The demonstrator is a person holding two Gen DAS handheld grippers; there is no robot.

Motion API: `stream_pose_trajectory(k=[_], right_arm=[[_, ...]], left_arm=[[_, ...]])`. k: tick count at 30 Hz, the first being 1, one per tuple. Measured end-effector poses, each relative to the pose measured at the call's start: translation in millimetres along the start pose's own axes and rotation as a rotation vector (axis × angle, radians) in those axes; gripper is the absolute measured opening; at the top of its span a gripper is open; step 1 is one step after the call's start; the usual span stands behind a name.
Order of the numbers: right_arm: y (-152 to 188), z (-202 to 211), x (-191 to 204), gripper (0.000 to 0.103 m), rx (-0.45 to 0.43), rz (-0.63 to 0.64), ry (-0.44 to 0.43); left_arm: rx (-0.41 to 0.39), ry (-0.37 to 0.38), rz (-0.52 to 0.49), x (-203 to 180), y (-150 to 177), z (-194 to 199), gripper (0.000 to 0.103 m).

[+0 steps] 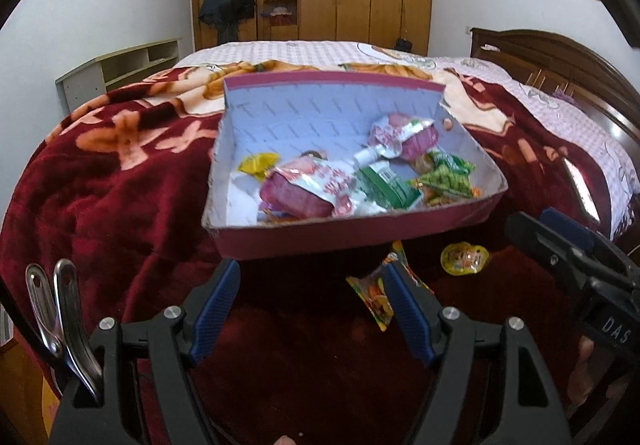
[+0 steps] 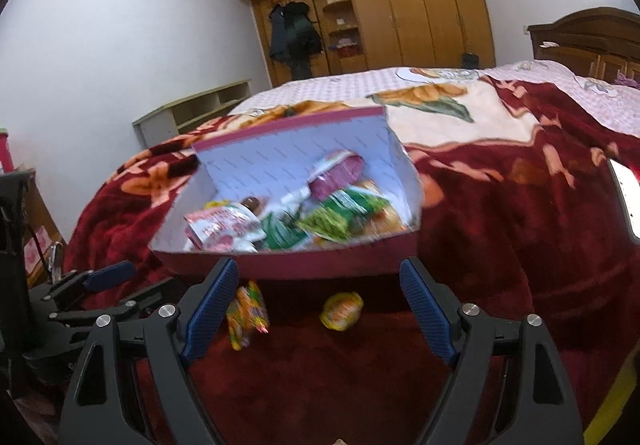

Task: Organize snacks
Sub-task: 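Move the left gripper to the orange gummy candy bag and grasp it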

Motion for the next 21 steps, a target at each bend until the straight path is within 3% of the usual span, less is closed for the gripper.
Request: stream_pose_trajectory(k=[9,21], right_arm=[[30.6,-9.4,-22.6,0.085,0.061,0.011,0.072],[55.2,-14.1,-38.3,0.085,0.093,0.019,0.100]], left_arm=[[0.056,0.034,-0.020,-23.0,8.3,-17.6,0.078],[0.096,-0.003,-0.053,-46.6,9.9,-47.1,0.078]])
Point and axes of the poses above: each gripper's, at about its wrist camera, not at the fingertips, and z roughly against the way its jaws point, x to its left, y to its underside, the point moved 7 cm from there along -z, roughly the way its jaws point, and after that the axes turned 6 degrees about -z, right-handed, at the moved point
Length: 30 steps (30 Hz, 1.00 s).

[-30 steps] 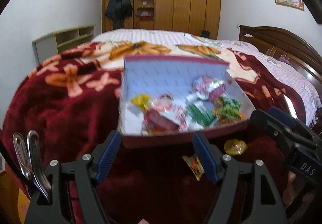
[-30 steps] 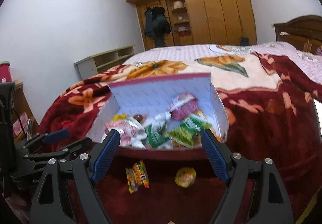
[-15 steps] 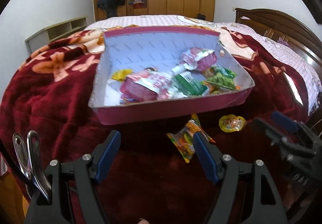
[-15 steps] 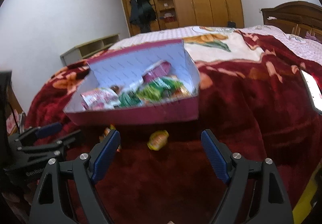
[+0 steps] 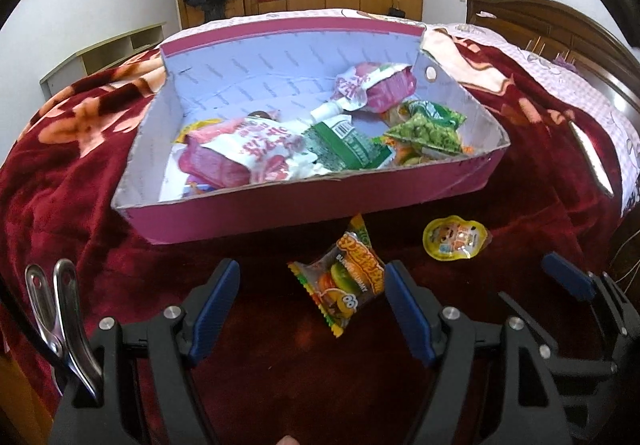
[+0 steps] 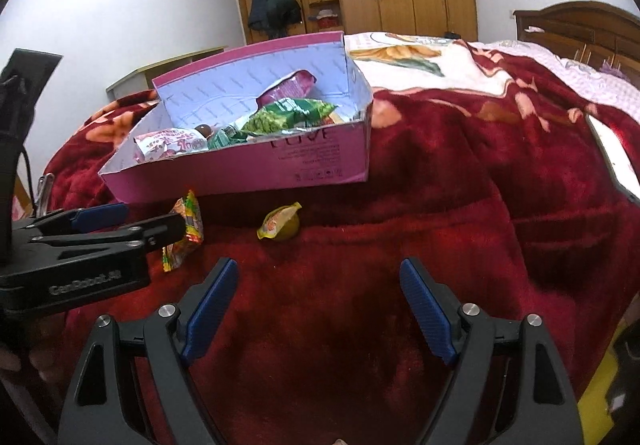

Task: Organize snacks
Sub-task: 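Move the left gripper to the orange gummy candy bag and grasp it, then lift the gummy bag with the left gripper while the right grasps the yellow cup candy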

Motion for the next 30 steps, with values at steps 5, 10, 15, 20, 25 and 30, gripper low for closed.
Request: stream_pose_trajectory(k=[5,10,15,20,25,30], right_arm=[[4.3,-2.7,-0.4,0.085,0.007,-0.002,-0.006],[8.1,-6.4,-2.0,0.085,0.015,-0.007,-0.005],[9.7,-9.5,-2.8,0.085,0.022,-0.012,-0.004],[10.8,-10.6,-4.5,0.085,0.025,-0.025,-0.017],[12.0,-12.1,-4.7,0.088,0.031,-0.038,-0.034],[14.3,-14.3,-0.6,0.093,0.042,-0.015,-0.023]], left_arm=[[0.012,-0.018,-0.006,-4.2,-1.0,-12.5,0.078],[0.009,-0.021,-0.019,-8.7,0.3,-17.3,0.078],[0.018,-0.007,-0.017,-13.6,0.7,-21.2,0.078],[0.022,0.002,-0.024,-19.5,1.4,-24.8,0.073],[0.008,-0.007,-0.039,-19.3,2.3,-22.8,0.052],[-0.014,-0.022,-0.055,-13.7,4.6,-16.5,0.041]])
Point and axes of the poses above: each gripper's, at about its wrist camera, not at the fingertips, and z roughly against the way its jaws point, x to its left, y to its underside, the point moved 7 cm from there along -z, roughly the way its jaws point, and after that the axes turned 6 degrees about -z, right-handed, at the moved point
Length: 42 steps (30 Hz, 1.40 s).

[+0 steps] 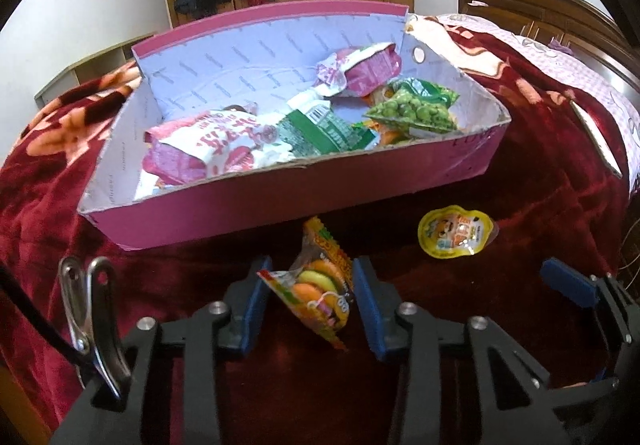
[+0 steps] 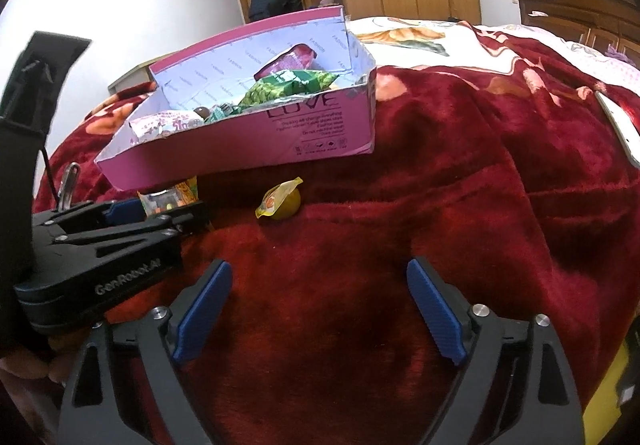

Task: Organize snacks
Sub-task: 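Lift the gummy bag with the left gripper while the right grasps the yellow cup candy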

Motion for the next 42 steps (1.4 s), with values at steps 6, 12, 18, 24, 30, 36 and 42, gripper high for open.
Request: stream_pose_trajectory(k=[6,12,18,24,30,36,42], right_arm=[[1.2,-0.3,2.7,0.097,0.004,0.009,-0.015],[-4.1,6.1,4.6,0.096,-0.016,-0.016,-0.038],[-19.7,3.6,15.5,0.083,-0.015,-0.026,-0.077],[-28.7,-20.7,20.6,0.052,0.039,-0.054,-0.087],[-28.9,-32.6,21.7,0.030,0.048,-0.050,-0.082],[-26.5,-29.6,20.9,0.026,0.026,-0.052,-0.095],[-24.8,-17.1,23.3,0.026,-0.017,-0.054,-0.123]], left_arm=[[-0.029,-0.065,0.000,21.3,5.3,8.9,0.036],[-0.047,-0.091,0.012,35.0,10.2,9.0,0.036],[-0.050,-0.098,0.002,34.9,12.8,6.5,0.038],[-0.034,-0.088,0.005,34.9,12.1,2.6,0.040],[-0.037,-0.084,-0.003,33.9,12.2,2.6,0.040],[-0.059,-0.058,0.009,35.8,10.8,11.1,0.033],[-0.081,-0.031,0.038,43.1,10.1,23.2,0.028]])
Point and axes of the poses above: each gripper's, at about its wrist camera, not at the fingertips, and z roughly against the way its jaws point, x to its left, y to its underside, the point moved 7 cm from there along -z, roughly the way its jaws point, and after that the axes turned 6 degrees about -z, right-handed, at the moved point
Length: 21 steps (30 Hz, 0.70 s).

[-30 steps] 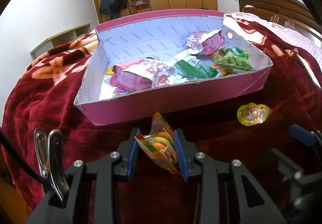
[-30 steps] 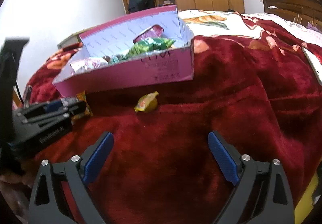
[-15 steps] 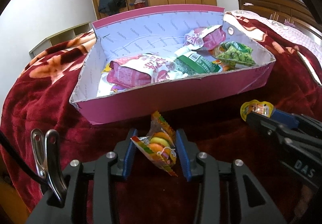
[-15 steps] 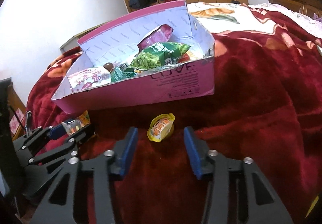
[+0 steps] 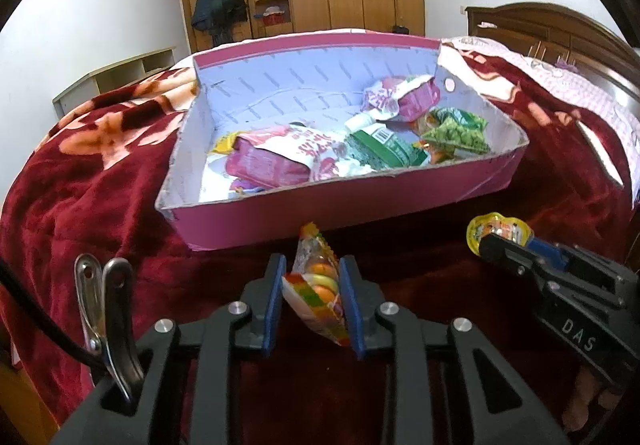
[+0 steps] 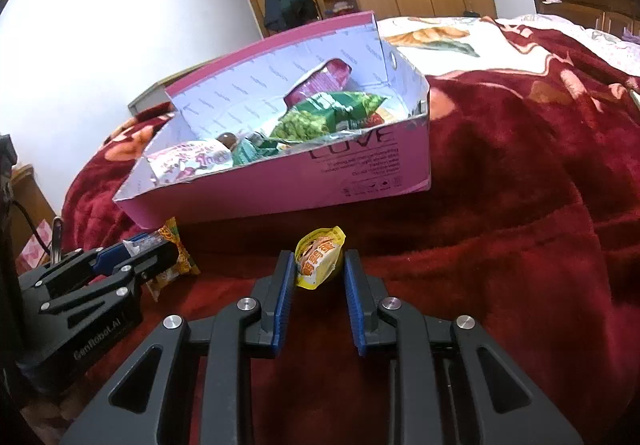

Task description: Organize snacks

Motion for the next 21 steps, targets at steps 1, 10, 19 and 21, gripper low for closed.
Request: stream_pose_trajectory(k=[1,10,19,21], right_arm=[[0.5,2.4,1.0,0.026,-0.007,0.002,-0.004],[5.1,10.3,10.1,0.026,-0.016,0.010,-0.038],[3.3,20.8,16.7,0.026,-0.033,0.011,-0.066],[3.1,23.8,18.5,0.026,-0.037,0.014,-0.070]], left_arm=[[-0.003,0.003,0.006,2.0,-0.2,2.0,0.028],[-0.018,0.026,0.044,12.2,-1.7,16.8,0.027],[-0.044,0.056,0.080,19.2,-7.7,33.4,0.027],[-0.049,0.055,0.085,20.7,-9.9,36.0,0.027]])
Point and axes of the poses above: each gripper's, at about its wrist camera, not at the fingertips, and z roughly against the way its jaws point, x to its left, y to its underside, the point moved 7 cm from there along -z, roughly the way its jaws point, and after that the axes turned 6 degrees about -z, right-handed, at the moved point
